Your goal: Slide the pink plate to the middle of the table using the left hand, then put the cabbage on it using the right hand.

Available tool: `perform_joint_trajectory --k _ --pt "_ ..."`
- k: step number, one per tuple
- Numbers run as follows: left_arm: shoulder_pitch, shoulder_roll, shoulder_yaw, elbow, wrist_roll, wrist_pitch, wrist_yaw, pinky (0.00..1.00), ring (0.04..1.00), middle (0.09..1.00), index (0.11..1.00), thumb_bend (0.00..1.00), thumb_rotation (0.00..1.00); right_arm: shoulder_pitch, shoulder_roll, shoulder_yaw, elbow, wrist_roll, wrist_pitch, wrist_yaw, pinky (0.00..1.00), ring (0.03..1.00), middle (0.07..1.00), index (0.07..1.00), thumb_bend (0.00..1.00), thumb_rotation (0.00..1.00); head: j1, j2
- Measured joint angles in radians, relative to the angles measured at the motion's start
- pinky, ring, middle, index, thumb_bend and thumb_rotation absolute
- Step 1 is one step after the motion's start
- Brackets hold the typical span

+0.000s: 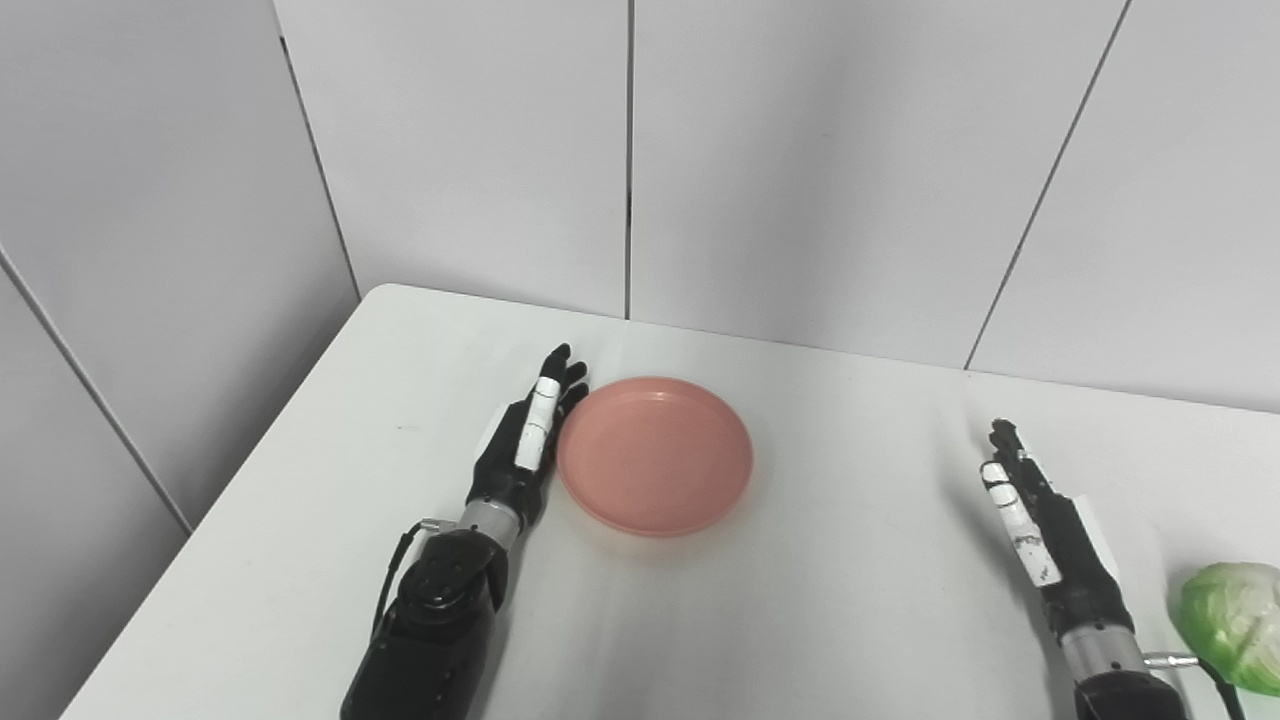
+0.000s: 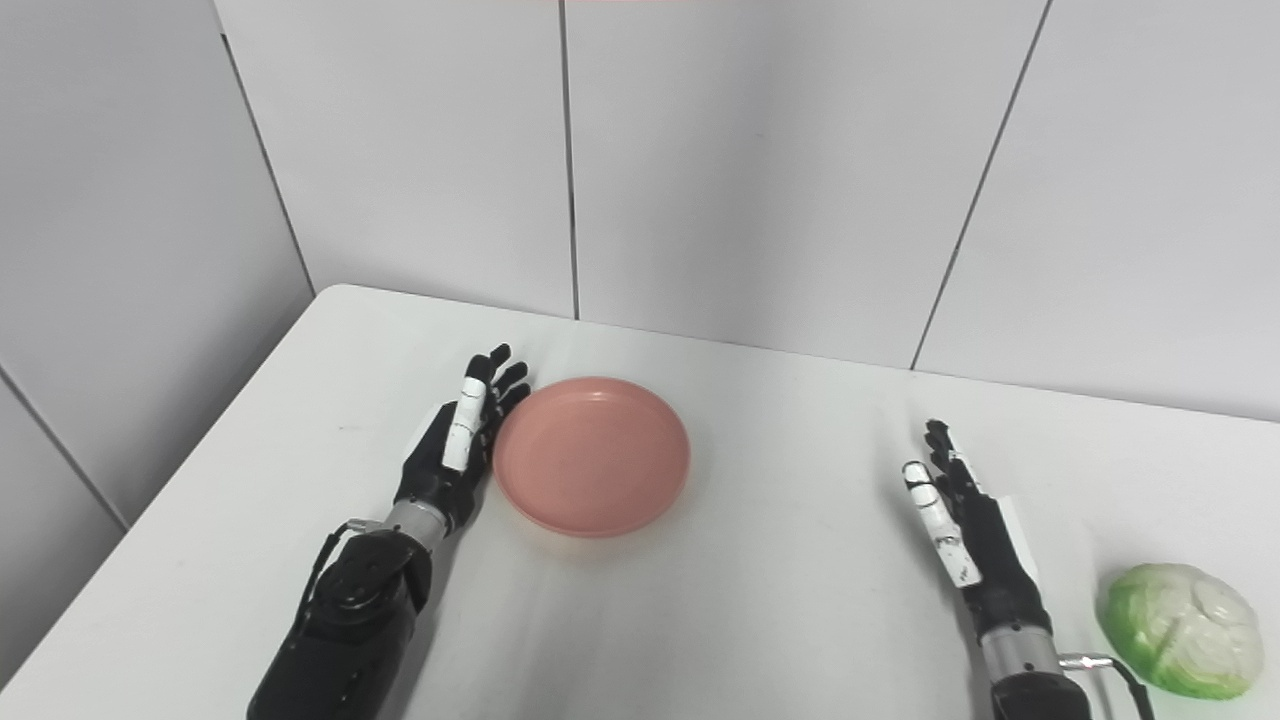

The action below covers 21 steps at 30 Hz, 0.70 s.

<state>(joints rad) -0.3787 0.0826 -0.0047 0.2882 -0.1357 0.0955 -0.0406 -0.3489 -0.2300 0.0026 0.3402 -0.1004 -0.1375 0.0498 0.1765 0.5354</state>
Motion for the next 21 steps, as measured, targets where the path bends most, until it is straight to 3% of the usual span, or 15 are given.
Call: perform_joint_trajectory --k 6,13,21 --pt "0.0 -0.015 -0.041 0.018 0.005 -0.037 -0.023 0.98 0.981 0.994 1.0 0.83 1.0 -0.007 0.008 0.006 0.03 -0.021 -0.016 -0.035 0.92 0.931 0.938 0.941 0.78 1.0 -0.038 -0.002" --pt "-0.014 -0.052 -0.063 0.079 0.001 -0.096 -0.046 1.0 0.994 0.999 1.0 0.84 1.0 -0.01 0.018 0.007 0.046 -0.024 -0.031 -0.057 0.91 0.927 0.934 0.939 0.8 1.0 -0.077 0.0" --pt "-0.018 -0.063 -0.109 0.089 0.025 -0.108 -0.066 0.91 0.958 0.98 0.983 0.82 1.0 -0.017 0.034 0.011 0.061 -0.026 -0.041 -0.081 0.92 0.937 0.939 0.944 0.82 1.0 -0.112 0.009"
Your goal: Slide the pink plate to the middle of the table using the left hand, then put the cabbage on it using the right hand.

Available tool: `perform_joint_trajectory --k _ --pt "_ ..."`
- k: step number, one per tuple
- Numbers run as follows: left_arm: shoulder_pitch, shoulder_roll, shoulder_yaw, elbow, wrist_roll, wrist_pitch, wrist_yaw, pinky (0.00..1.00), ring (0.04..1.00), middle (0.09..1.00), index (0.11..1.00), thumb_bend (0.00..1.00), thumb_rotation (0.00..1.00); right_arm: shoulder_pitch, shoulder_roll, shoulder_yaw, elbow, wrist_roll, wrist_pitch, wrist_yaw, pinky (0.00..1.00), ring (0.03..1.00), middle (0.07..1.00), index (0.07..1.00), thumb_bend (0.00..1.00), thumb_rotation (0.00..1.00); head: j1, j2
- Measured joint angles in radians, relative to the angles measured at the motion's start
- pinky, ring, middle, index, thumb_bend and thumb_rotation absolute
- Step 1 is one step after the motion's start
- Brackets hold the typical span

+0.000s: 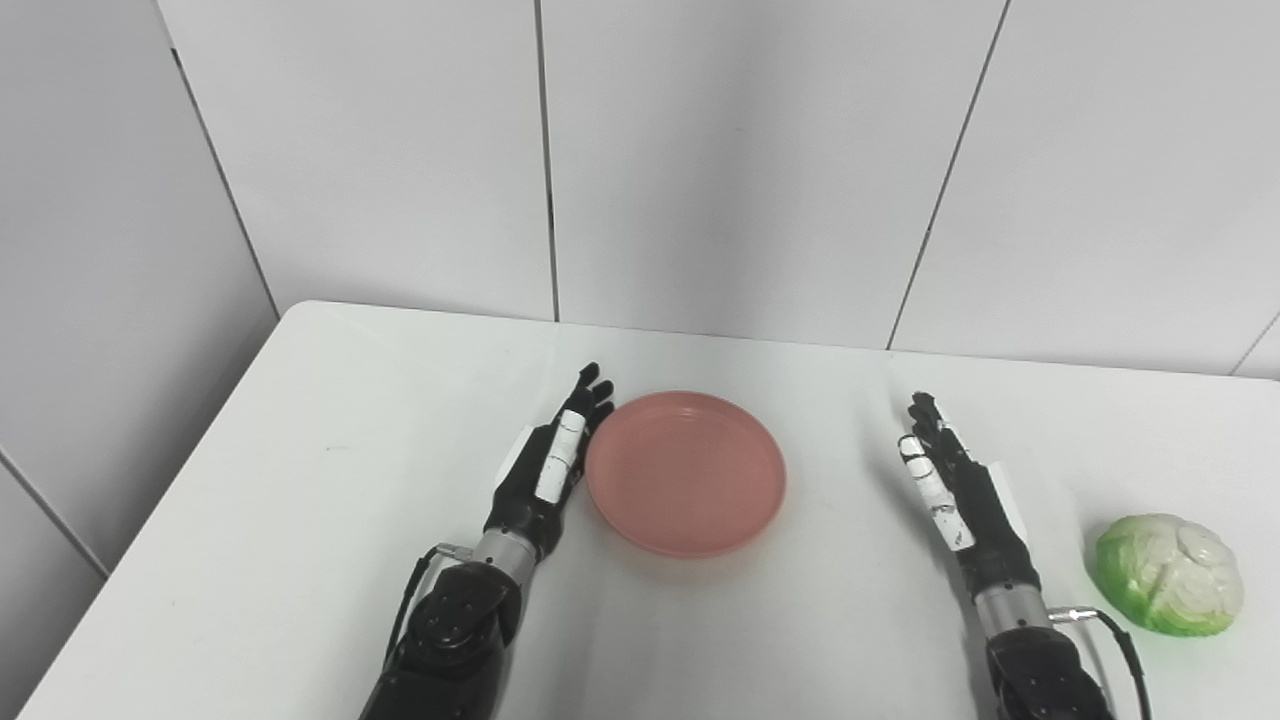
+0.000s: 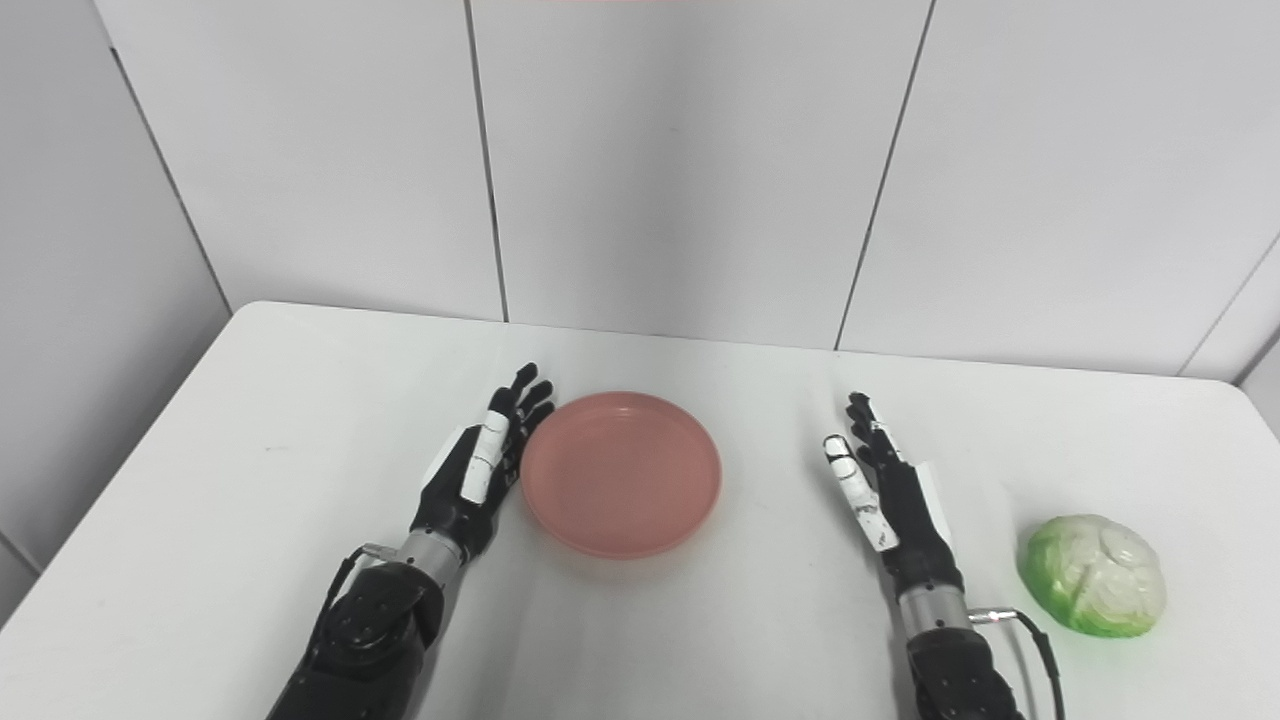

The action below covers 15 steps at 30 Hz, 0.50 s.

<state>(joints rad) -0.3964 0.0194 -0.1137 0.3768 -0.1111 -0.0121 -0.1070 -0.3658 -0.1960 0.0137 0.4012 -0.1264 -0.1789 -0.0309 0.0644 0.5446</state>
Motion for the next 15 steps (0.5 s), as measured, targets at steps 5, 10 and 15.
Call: perform_joint_trajectory --k 5,10,15 --pt "0.005 -0.009 -0.006 0.0 -0.005 -0.002 -0.027 0.96 0.978 0.998 1.0 0.81 1.0 0.0 0.004 0.0 -0.003 0.003 0.001 -0.002 0.92 0.941 0.949 0.95 0.83 1.0 -0.014 0.006" --pt "0.009 -0.013 -0.004 -0.001 -0.028 -0.003 -0.051 1.0 0.998 1.0 1.0 0.82 1.0 0.001 0.005 0.001 -0.008 0.002 0.003 -0.001 0.92 0.942 0.947 0.949 0.81 1.0 -0.015 0.009" --pt "0.016 -0.02 0.001 -0.007 -0.045 -0.001 -0.065 0.98 0.984 0.993 1.0 0.81 1.0 0.001 0.01 0.003 -0.011 -0.002 0.003 -0.004 0.9 0.931 0.937 0.938 0.8 1.0 -0.021 0.012"
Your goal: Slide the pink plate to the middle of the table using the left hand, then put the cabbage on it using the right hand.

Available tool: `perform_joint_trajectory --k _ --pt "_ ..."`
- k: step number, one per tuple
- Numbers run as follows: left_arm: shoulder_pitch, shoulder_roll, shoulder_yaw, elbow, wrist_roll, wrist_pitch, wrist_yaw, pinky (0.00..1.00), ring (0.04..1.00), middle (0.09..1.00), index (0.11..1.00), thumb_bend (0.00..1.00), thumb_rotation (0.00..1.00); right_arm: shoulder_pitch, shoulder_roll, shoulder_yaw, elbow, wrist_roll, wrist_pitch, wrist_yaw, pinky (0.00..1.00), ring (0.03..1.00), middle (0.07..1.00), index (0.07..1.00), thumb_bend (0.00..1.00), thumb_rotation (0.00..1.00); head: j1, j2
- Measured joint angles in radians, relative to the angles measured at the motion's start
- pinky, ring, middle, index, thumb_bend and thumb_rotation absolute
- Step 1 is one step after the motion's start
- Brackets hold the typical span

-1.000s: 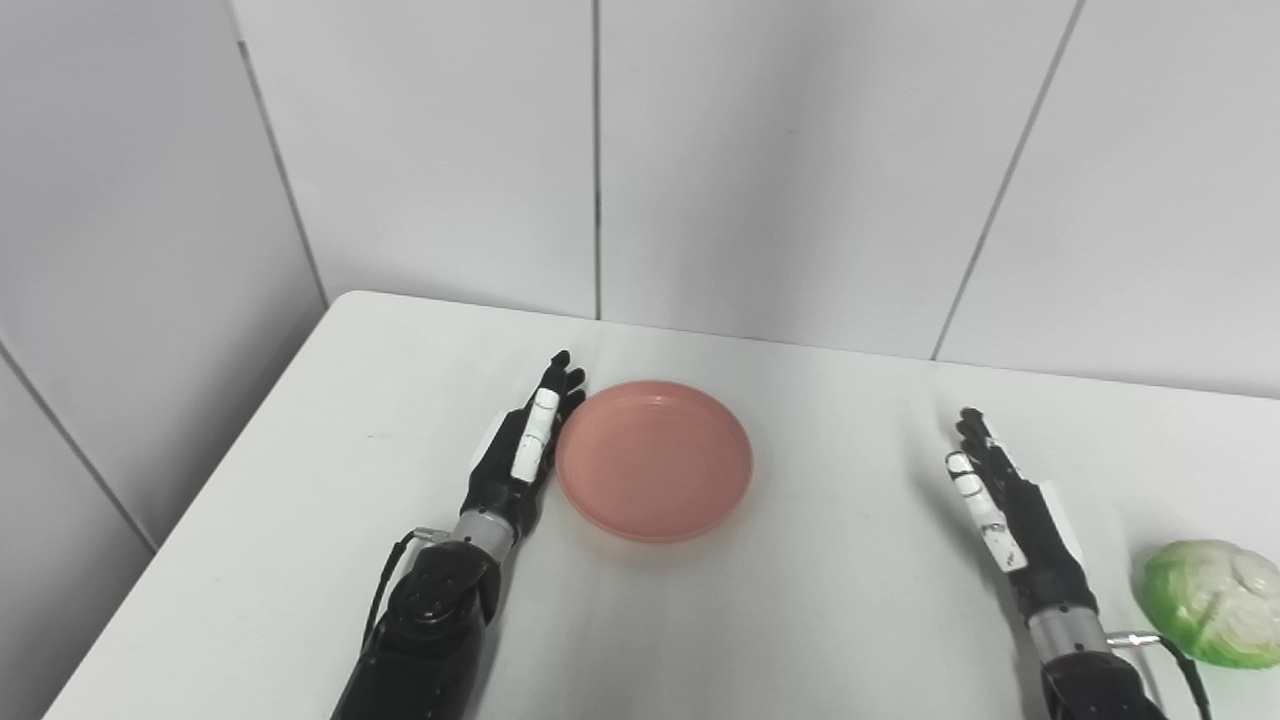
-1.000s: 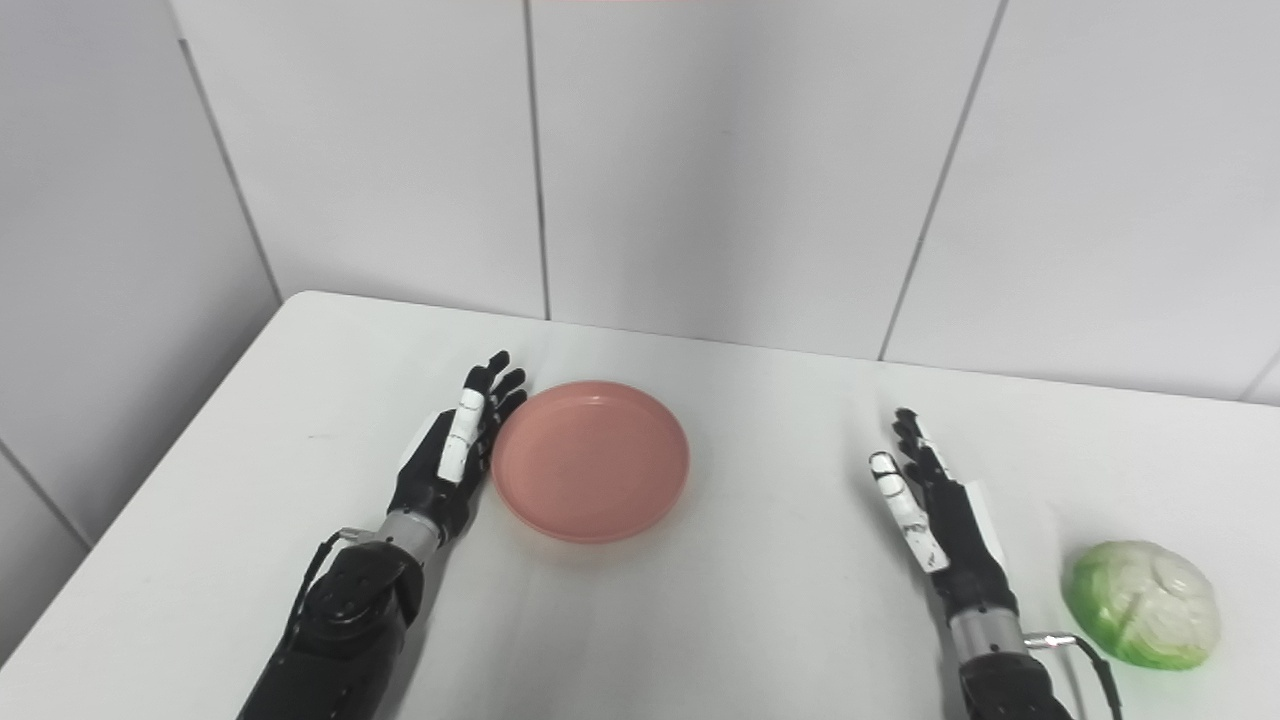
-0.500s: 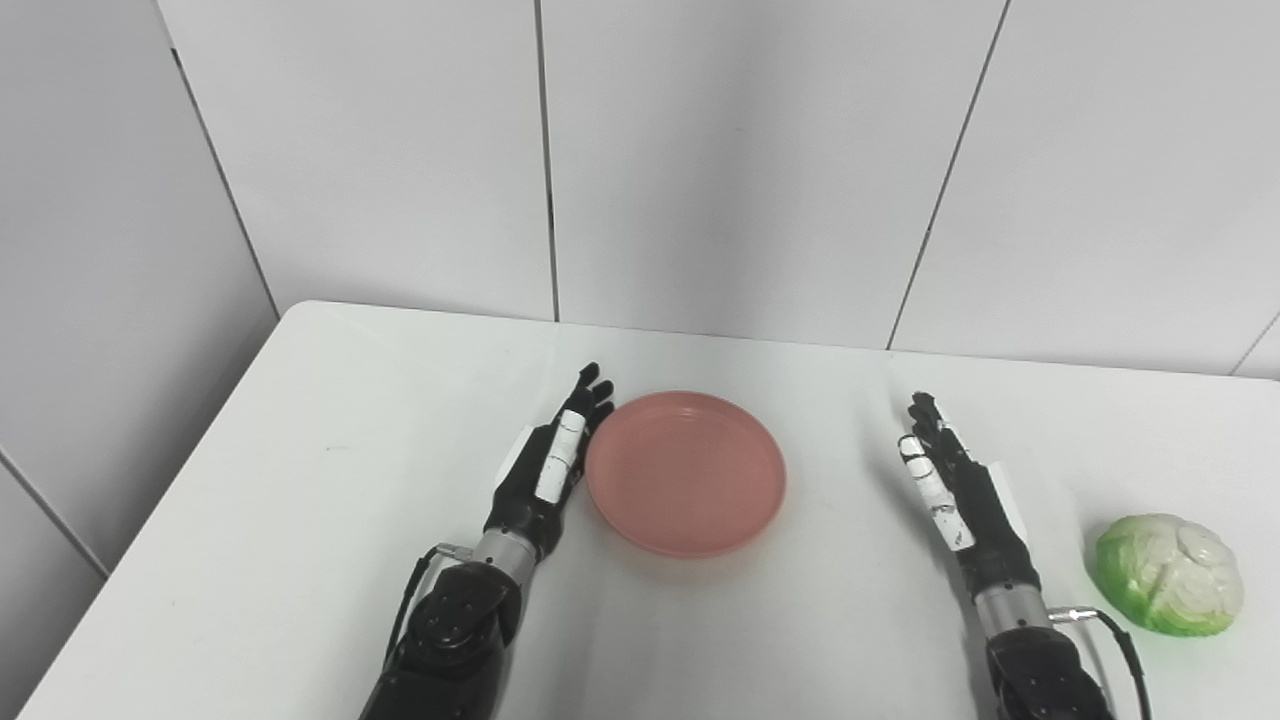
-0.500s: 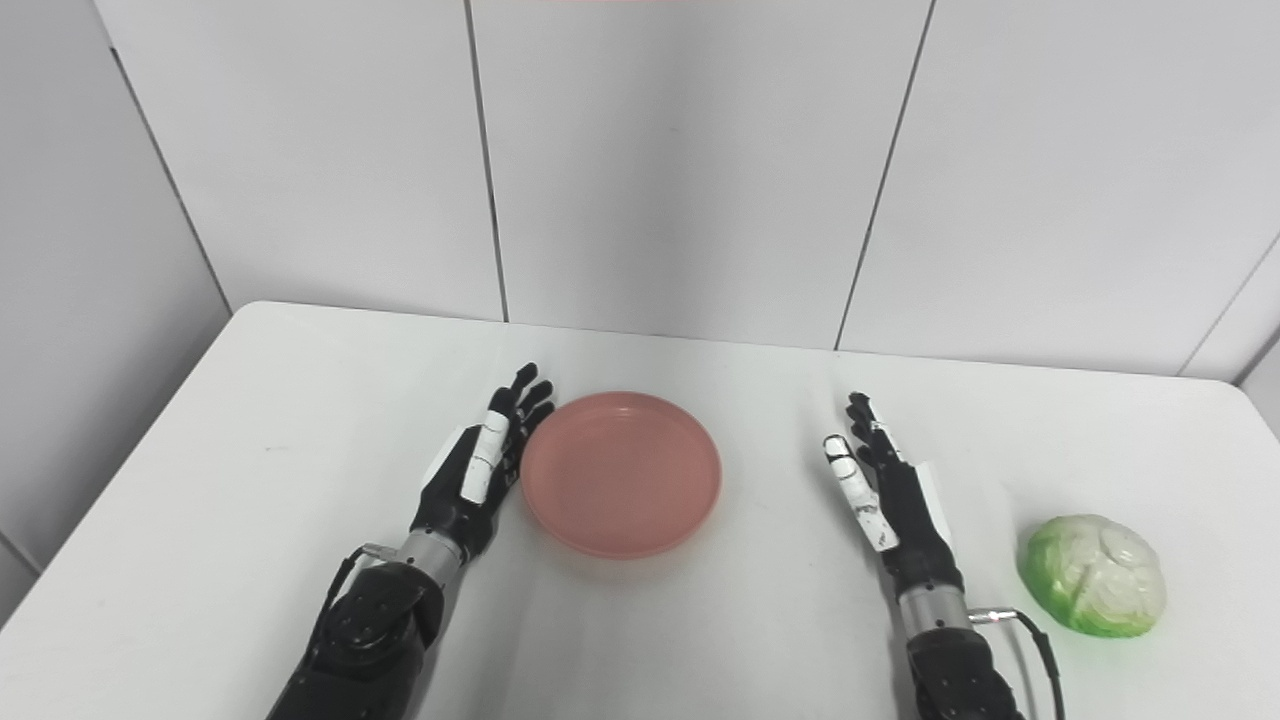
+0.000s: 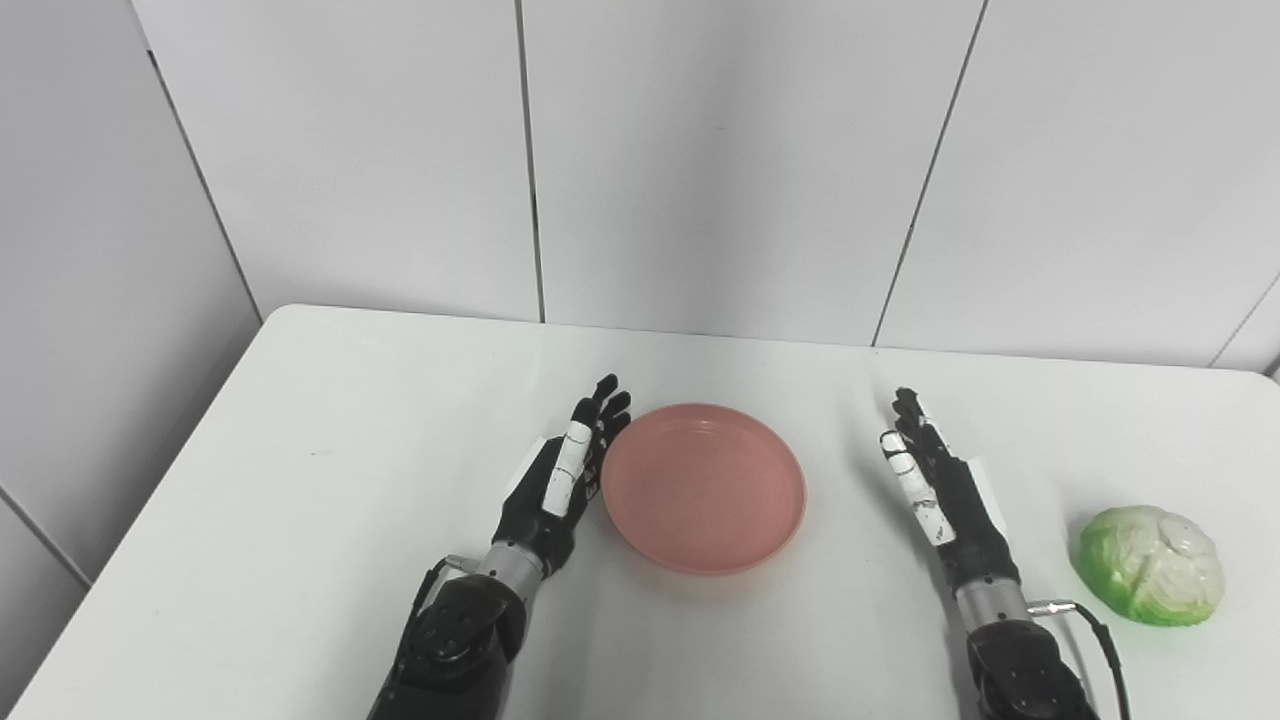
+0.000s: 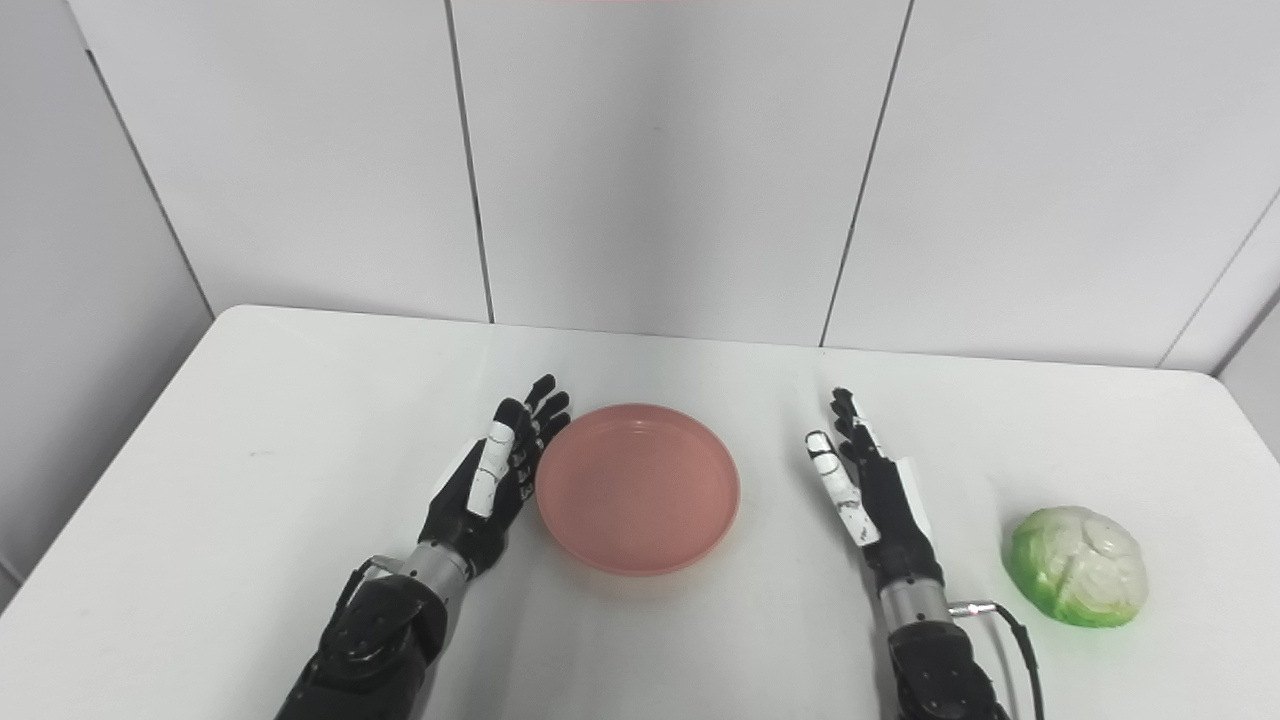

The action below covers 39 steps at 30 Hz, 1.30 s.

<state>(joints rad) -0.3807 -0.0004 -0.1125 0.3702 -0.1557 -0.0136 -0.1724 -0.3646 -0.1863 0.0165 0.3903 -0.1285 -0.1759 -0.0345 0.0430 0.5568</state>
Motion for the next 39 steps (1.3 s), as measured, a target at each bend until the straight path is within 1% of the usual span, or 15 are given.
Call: perform_joint_trajectory --k 6,9,10,14,16,18,20,22,23,25,27,30,32,34,39 --pt "0.021 -0.001 -0.004 -0.029 0.001 0.01 -0.002 0.98 0.977 0.977 0.986 0.8 1.0 0.003 0.009 0.002 -0.028 0.002 0.021 -0.001 0.91 0.933 0.944 0.944 0.8 1.0 -0.014 0.003" --pt "0.03 -0.004 -0.009 -0.041 0.001 0.015 -0.003 0.97 0.977 0.977 0.99 0.81 1.0 0.007 0.012 0.003 -0.049 -0.001 0.045 0.0 0.92 0.934 0.942 0.947 0.83 1.0 -0.02 0.003" --pt "0.031 -0.004 -0.01 -0.043 0.001 0.018 -0.004 0.97 0.975 0.976 0.989 0.81 1.0 0.011 0.012 0.004 -0.065 -0.003 0.064 0.001 0.92 0.933 0.94 0.945 0.85 1.0 -0.032 0.002" --pt "0.033 -0.004 -0.011 -0.045 0.001 0.019 -0.005 0.97 0.976 0.979 0.988 0.82 1.0 0.033 0.012 0.015 -0.15 -0.022 0.123 0.017 0.9 0.922 0.936 0.939 0.84 1.0 -0.055 0.0" --pt "0.033 -0.004 -0.012 -0.044 0.001 0.018 -0.006 0.97 0.978 0.98 0.988 0.82 1.0 0.043 0.012 0.016 -0.197 -0.033 0.125 0.019 0.89 0.92 0.938 0.943 0.85 1.0 -0.081 -0.002" --pt "0.033 -0.002 -0.012 -0.04 0.001 0.013 -0.008 0.97 0.982 0.984 0.994 0.83 1.0 0.044 0.009 0.012 -0.253 -0.043 0.127 0.019 0.87 0.918 0.935 0.94 0.83 1.0 -0.081 -0.002" --pt "0.033 0.0 -0.012 -0.038 0.001 0.008 -0.016 0.97 0.981 0.985 0.995 0.83 1.0 0.04 0.003 0.007 -0.322 -0.05 0.13 0.019 0.85 0.915 0.934 0.939 0.82 1.0 -0.132 -0.006" --pt "0.033 0.004 -0.012 -0.036 0.001 0.003 -0.023 0.97 0.98 0.984 0.995 0.84 1.0 0.033 -0.015 0.008 -0.398 -0.084 0.14 0.022 0.84 0.912 0.934 0.942 0.79 1.0 -0.132 -0.006" --pt "0.033 0.007 -0.013 -0.035 0.001 0.002 -0.026 0.97 0.977 0.982 0.992 0.84 1.0 0.027 -0.027 0.008 -0.432 -0.105 0.148 0.025 0.85 0.923 0.945 0.952 0.79 1.0 -0.185 -0.017" --pt "0.033 0.016 -0.014 -0.035 0.001 0.0 -0.035 0.97 0.974 0.979 0.986 0.85 1.0 0.005 -0.061 0.006 -0.499 -0.128 0.175 0.045 0.87 0.932 0.958 0.959 0.79 1.0 -0.193 -0.018" --pt "0.034 0.022 -0.014 -0.033 0.001 -0.003 -0.043 0.96 0.97 0.976 0.979 0.86 1.0 -0.023 -0.101 -0.003 -0.557 -0.139 0.204 0.071 0.87 0.928 0.964 0.965 0.82 1.0 -0.225 -0.025" --pt "0.034 0.026 -0.012 -0.029 0.001 -0.01 -0.048 0.94 0.962 0.971 0.973 0.86 1.0 -0.048 -0.143 -0.026 -0.624 -0.157 0.271 0.101 0.85 0.904 0.96 0.964 0.91 1.0 -0.247 -0.028" --pt "0.037 0.027 -0.01 -0.03 0.001 -0.011 -0.049 0.92 0.95 0.96 0.966 0.84 1.0 -0.052 -0.169 -0.033 -0.658 -0.182 0.306 0.118 0.83 0.906 0.948 0.958 0.94 1.0 -0.264 -0.031" --pt "0.04 0.028 -0.007 -0.031 0.001 -0.015 -0.05 0.92 0.947 0.957 0.965 0.84 1.0 -0.051 -0.196 -0.039 -0.683 -0.206 0.319 0.137 0.83 0.91 0.945 0.956 0.93 1.0 -0.276 -0.034" --pt "0.046 0.035 0.002 -0.03 0.004 -0.019 -0.057 0.89 0.933 0.944 0.957 0.86 1.0 -0.046 -0.271 -0.071 -0.733 -0.267 0.358 0.167 0.84 0.93 0.96 0.983 0.99 1.0 -0.298 -0.038"
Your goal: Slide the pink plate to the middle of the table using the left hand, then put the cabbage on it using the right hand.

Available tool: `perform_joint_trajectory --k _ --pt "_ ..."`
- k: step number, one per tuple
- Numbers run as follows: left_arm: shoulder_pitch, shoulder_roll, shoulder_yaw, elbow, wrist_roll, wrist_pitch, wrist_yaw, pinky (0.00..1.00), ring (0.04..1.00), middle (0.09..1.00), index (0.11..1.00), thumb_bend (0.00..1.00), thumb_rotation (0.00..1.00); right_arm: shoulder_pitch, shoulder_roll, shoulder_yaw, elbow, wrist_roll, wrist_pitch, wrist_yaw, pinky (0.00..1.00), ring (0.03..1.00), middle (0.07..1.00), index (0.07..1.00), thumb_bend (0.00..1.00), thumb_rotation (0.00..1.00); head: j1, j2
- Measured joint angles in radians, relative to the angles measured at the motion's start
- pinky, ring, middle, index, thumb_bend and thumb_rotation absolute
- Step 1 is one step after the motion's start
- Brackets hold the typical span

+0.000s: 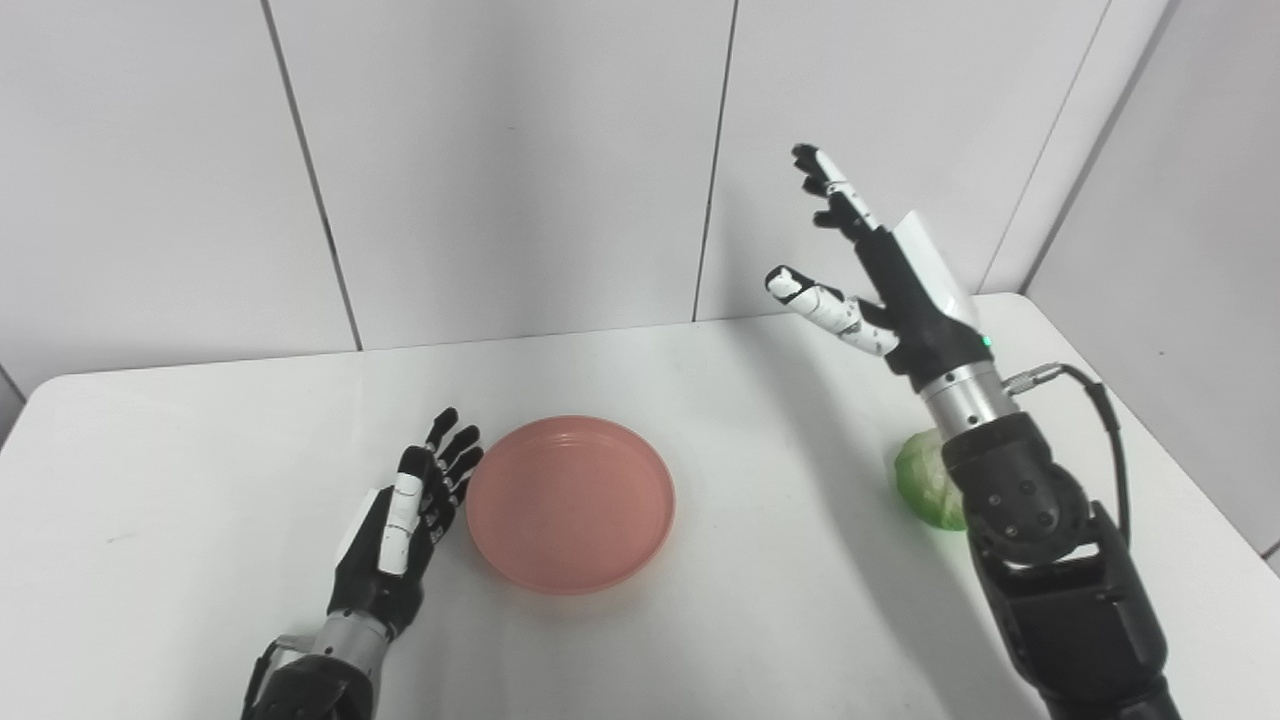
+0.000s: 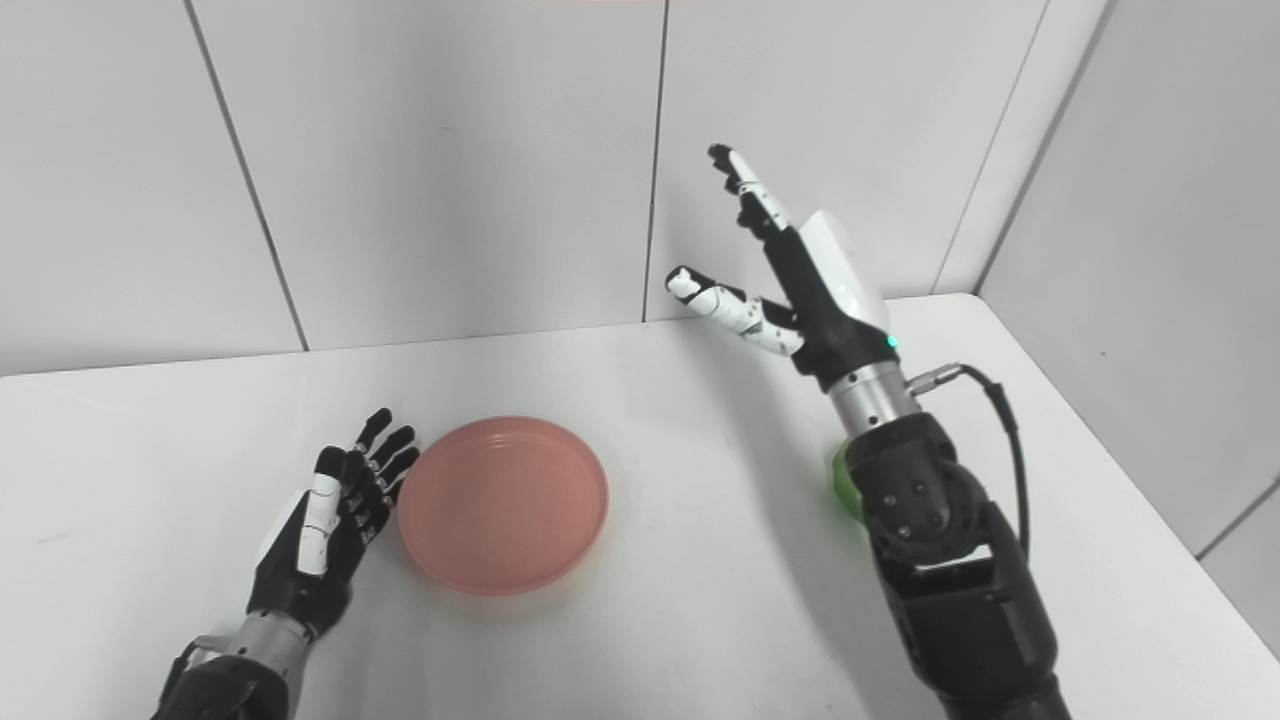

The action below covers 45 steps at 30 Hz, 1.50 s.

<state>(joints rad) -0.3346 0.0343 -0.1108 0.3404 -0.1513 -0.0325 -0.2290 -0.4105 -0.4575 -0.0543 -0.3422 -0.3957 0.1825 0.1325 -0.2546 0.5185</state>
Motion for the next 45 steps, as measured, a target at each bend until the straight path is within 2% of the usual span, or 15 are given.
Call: perform_joint_trajectory --k 4,6,9,11,15,21,24,27,32,38,45 --pt "0.0 0.009 0.002 0.009 0.0 -0.017 -0.014 0.89 0.932 0.948 0.964 0.87 1.0 0.024 -0.077 -0.034 -0.036 -0.008 0.074 0.063 0.88 0.965 0.991 1.0 1.0 0.91 -0.041 0.0" --pt "0.0 0.021 0.003 0.013 0.0 -0.026 -0.022 0.9 0.928 0.947 0.961 0.87 1.0 0.043 -0.105 -0.067 -0.036 -0.003 0.109 0.084 0.91 0.988 1.0 1.0 1.0 0.8 -0.081 0.002" --pt "-0.002 0.033 0.016 0.028 -0.004 -0.045 -0.036 0.9 0.917 0.937 0.954 0.86 1.0 0.089 -0.151 -0.107 -0.037 0.008 0.155 0.117 0.92 0.995 1.0 1.0 1.0 0.72 -0.097 0.006" --pt "-0.003 0.04 0.022 0.033 -0.005 -0.048 -0.049 0.89 0.908 0.929 0.948 0.86 1.0 0.12 -0.178 -0.131 -0.034 0.018 0.162 0.131 0.92 1.0 1.0 1.0 1.0 0.65 -0.118 0.012" --pt "-0.007 0.054 0.031 0.047 -0.021 -0.057 -0.074 0.91 0.921 0.942 0.958 0.86 1.0 0.164 -0.219 -0.178 -0.009 0.03 0.162 0.13 0.95 1.0 1.0 1.0 1.0 0.62 -0.14 0.014" --pt "-0.04 0.075 0.06 0.118 -0.047 -0.098 -0.128 0.92 0.928 0.946 0.959 0.89 0.97 0.235 -0.228 -0.196 0.02 0.012 0.17 0.122 0.9 0.978 1.0 1.0 1.0 0.61 -0.175 0.018" --pt "-0.05 0.089 0.072 0.14 -0.051 -0.11 -0.143 0.92 0.927 0.946 0.958 0.88 0.97 0.254 -0.228 -0.197 0.085 0.002 0.162 0.098 0.87 0.958 0.991 1.0 1.0 0.62 -0.192 0.021" --pt "-0.059 0.092 0.081 0.166 -0.069 -0.128 -0.161 0.92 0.932 0.949 0.963 0.89 0.97 0.263 -0.226 -0.205 0.162 0.023 0.132 0.078 0.88 0.984 1.0 1.0 1.0 0.59 -0.196 0.025" --pt "-0.063 0.093 0.09 0.173 -0.071 -0.13 -0.166 0.91 0.917 0.939 0.957 0.86 0.98 0.276 -0.215 -0.205 0.202 0.071 0.129 0.084 0.92 1.0 1.0 1.0 1.0 0.63 -0.196 0.031" --pt "-0.064 0.095 0.094 0.175 -0.071 -0.13 -0.171 0.89 0.906 0.933 0.949 0.87 0.98 0.293 -0.215 -0.194 0.257 0.079 0.108 0.075 0.91 0.985 1.0 1.0 1.0 0.58 -0.193 0.034" --pt "-0.061 0.096 0.095 0.171 -0.07 -0.129 -0.171 0.89 0.905 0.932 0.948 0.86 0.99 0.291 -0.207 -0.166 0.292 0.112 0.108 0.08 0.9 0.993 1.0 1.0 1.0 0.56 -0.192 0.043"
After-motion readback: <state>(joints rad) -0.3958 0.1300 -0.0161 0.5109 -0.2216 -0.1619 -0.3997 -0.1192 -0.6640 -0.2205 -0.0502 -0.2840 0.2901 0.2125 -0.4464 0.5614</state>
